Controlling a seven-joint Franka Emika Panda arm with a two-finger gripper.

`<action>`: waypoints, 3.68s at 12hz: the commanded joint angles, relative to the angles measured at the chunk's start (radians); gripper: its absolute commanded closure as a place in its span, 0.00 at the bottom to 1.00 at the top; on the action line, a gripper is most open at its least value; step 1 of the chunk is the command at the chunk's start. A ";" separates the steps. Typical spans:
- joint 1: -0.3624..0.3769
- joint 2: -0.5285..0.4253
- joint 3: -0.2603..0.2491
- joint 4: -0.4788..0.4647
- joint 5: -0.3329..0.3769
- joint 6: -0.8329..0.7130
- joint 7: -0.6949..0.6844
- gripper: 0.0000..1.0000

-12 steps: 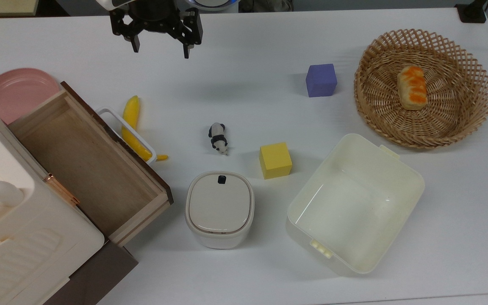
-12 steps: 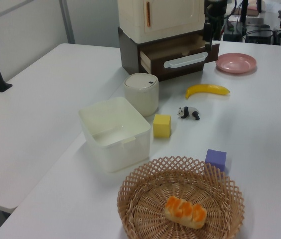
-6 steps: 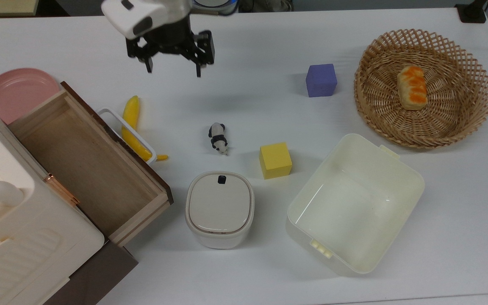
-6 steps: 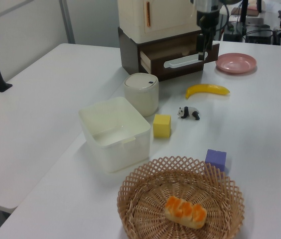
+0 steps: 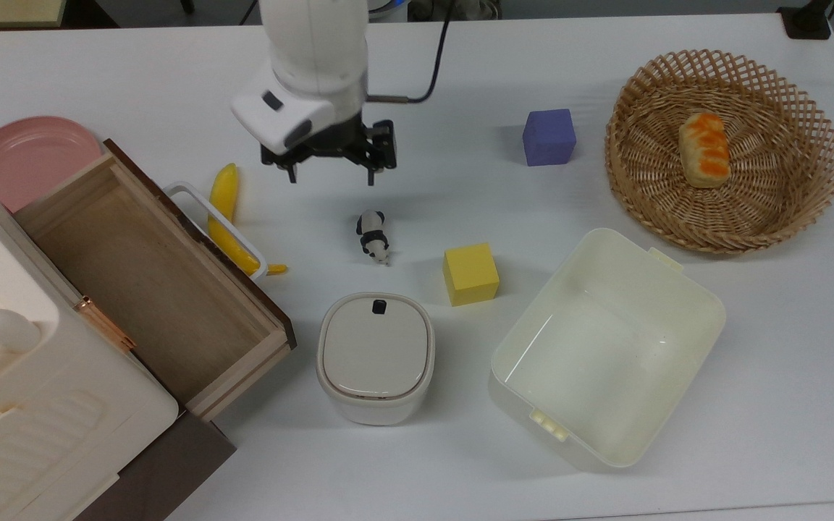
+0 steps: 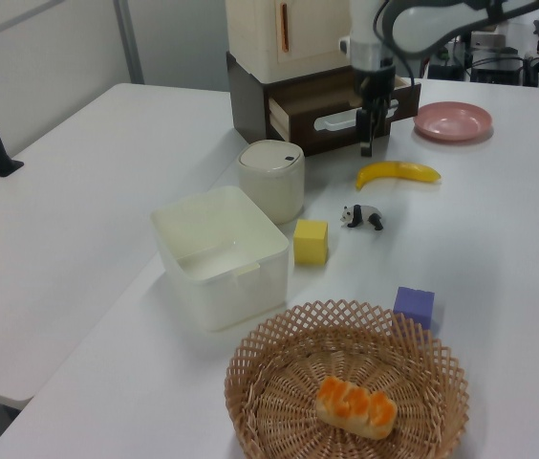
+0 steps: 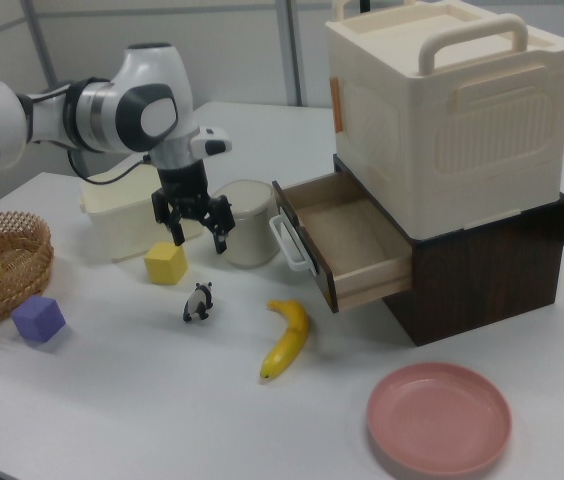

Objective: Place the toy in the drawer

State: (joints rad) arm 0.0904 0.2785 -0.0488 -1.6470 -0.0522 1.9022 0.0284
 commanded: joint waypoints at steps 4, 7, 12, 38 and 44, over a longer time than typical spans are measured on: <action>0.074 0.123 0.004 -0.077 0.020 0.127 -0.004 0.00; 0.074 0.172 0.003 -0.074 0.014 0.243 0.001 0.02; 0.078 0.208 0.003 -0.068 -0.018 0.270 -0.007 0.79; -0.136 0.217 -0.164 0.059 0.087 0.684 -0.113 0.00; -0.124 0.093 -0.164 0.084 0.089 0.679 -0.081 0.00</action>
State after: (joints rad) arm -0.0520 0.4617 -0.2033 -1.5313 0.0151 2.5896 -0.0582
